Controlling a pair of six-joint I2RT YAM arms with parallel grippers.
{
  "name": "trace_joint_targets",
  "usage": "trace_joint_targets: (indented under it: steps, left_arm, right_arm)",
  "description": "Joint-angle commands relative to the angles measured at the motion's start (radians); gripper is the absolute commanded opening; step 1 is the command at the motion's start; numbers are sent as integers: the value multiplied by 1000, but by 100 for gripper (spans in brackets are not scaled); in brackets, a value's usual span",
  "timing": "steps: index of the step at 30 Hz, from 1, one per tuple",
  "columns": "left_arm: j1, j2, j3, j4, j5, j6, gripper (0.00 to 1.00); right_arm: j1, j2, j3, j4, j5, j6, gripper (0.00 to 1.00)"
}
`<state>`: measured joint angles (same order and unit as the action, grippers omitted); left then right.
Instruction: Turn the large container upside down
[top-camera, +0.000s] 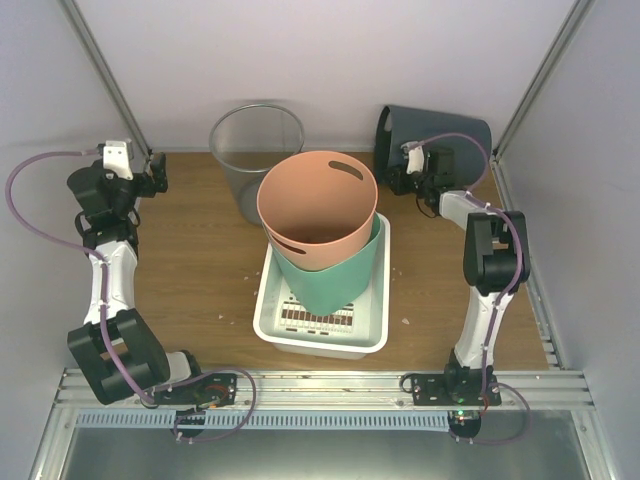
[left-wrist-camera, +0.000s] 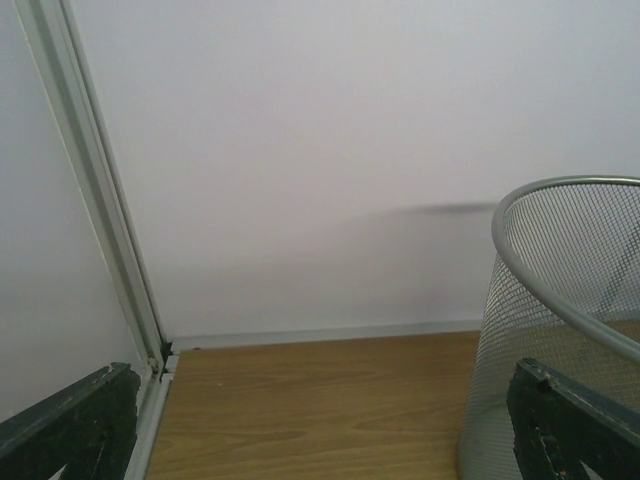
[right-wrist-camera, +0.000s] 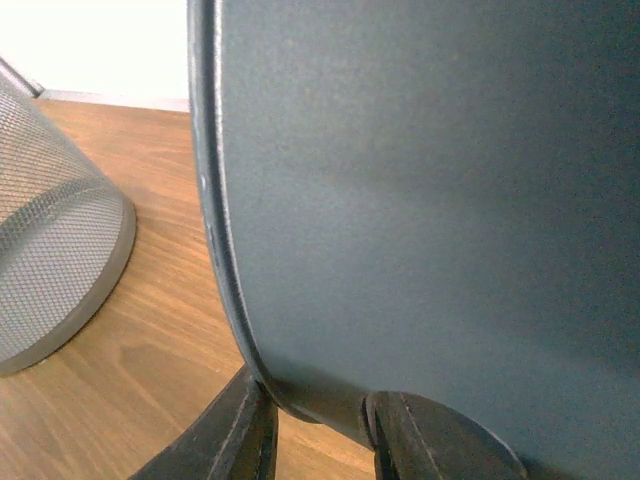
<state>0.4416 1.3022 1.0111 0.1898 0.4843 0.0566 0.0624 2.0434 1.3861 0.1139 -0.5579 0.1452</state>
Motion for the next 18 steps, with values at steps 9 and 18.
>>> trace_joint_targets:
  steps: [9,18]
  left_arm:
    - [8,-32,14,22,-7,7,99]
    - [8,-28,9,29,-7,7,99]
  right_arm:
    - [57,-119,11,-125,224,-99,1]
    - [78,-187,-3,-206,338,-142,1]
